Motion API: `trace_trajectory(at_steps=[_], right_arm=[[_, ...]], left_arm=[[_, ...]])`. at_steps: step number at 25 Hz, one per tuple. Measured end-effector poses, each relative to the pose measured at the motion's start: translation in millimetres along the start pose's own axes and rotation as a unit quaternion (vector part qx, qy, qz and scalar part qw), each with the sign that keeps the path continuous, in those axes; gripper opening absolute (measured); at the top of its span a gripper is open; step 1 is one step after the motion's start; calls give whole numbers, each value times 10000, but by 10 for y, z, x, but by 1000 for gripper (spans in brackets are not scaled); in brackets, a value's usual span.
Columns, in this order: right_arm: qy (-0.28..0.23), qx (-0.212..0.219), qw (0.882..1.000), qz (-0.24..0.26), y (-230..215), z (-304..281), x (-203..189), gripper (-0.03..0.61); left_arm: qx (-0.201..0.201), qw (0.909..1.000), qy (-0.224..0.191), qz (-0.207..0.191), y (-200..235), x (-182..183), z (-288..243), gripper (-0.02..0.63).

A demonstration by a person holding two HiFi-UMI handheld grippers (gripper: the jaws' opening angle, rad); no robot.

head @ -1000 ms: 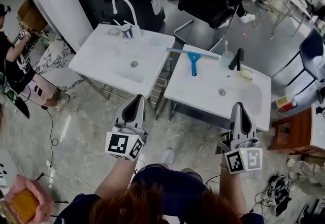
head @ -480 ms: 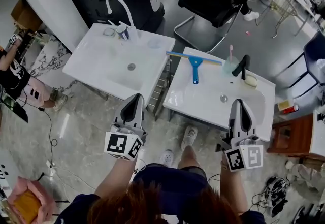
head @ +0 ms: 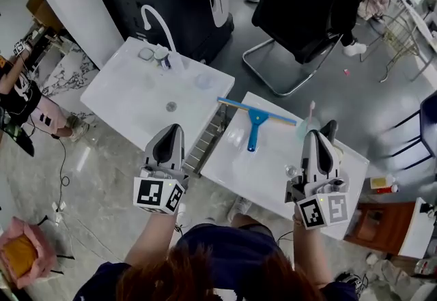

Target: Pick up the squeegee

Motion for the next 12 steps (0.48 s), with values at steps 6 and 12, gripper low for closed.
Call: trace_trajectory(at_steps=[6, 12], right_arm=[[138, 299, 9991, -254, -521, -401, 38, 15], [533, 232, 9977, -340, -727, -709, -251, 15]], left_arm=[[277, 9994, -73, -180, -238, -11, -474, 25], [286, 9996, 21, -49, -292, -91, -787, 25]])
Point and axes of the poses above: the fingertips, and each gripper's own axes: z backward along the fingers, y to its left, x out of its top, the point moved 10 cm from there along z, backward along the fingers, and after that the axes turned 4 degrees about -z, right-handed, at the moved point
